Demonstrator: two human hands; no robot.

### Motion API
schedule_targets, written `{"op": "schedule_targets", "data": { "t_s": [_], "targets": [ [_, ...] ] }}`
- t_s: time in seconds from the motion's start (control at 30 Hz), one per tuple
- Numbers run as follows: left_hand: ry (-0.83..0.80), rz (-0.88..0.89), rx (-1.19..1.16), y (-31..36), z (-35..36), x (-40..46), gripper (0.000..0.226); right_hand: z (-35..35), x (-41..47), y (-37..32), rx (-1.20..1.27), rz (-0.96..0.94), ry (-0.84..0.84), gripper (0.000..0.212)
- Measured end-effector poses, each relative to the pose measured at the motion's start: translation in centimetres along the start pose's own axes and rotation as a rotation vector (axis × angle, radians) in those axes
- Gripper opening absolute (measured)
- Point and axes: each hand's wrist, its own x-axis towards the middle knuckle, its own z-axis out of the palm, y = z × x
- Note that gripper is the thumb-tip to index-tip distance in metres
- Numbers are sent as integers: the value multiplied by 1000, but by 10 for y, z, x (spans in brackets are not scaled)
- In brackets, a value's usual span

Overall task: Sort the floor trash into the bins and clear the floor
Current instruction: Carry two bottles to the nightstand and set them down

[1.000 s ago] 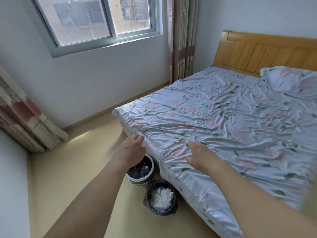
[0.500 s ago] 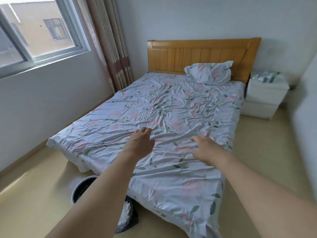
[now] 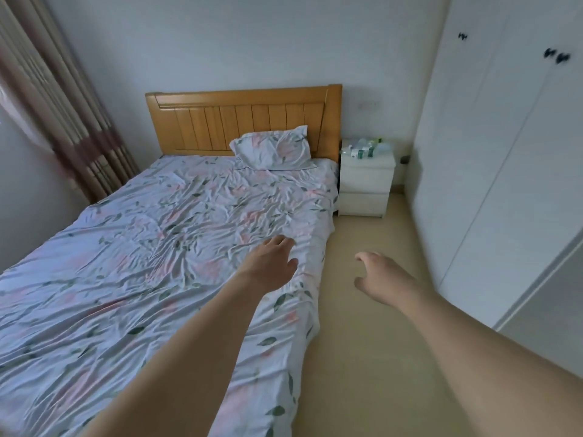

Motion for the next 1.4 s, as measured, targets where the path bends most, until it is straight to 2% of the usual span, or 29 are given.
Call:
{"op": "schedule_targets", "data": {
  "t_s": [0.17,0.33,0.67,0.9,1.03,1.17,1.27,1.4],
  "targets": [
    [-39,-4,9,6,16,117,46,-24,96,40,12,4,-30,59],
    [2,3,-43,-5,27,271,46,-73,236,74,-15,5,-2,59],
    [5,26,-69,3,-17,537,46,-192,454,132,8,40,14,56],
    [-39,-5,-147,29,9,708,45,-229,609,204,63,67,-8,56],
    [-54,25,-29,47,24,831,46,-269,722,268,75,60,6,56],
    [-59,-31,-11,62,17,930,45,-319,816,306,84,58,-2,56],
    [-17,-148,-181,64,16,998,45,-350,887,322,112,43,3,56],
    [-55,-386,-414,49,28,1088,47,-375,978,335,177,32,-17,56]
  ]
}}
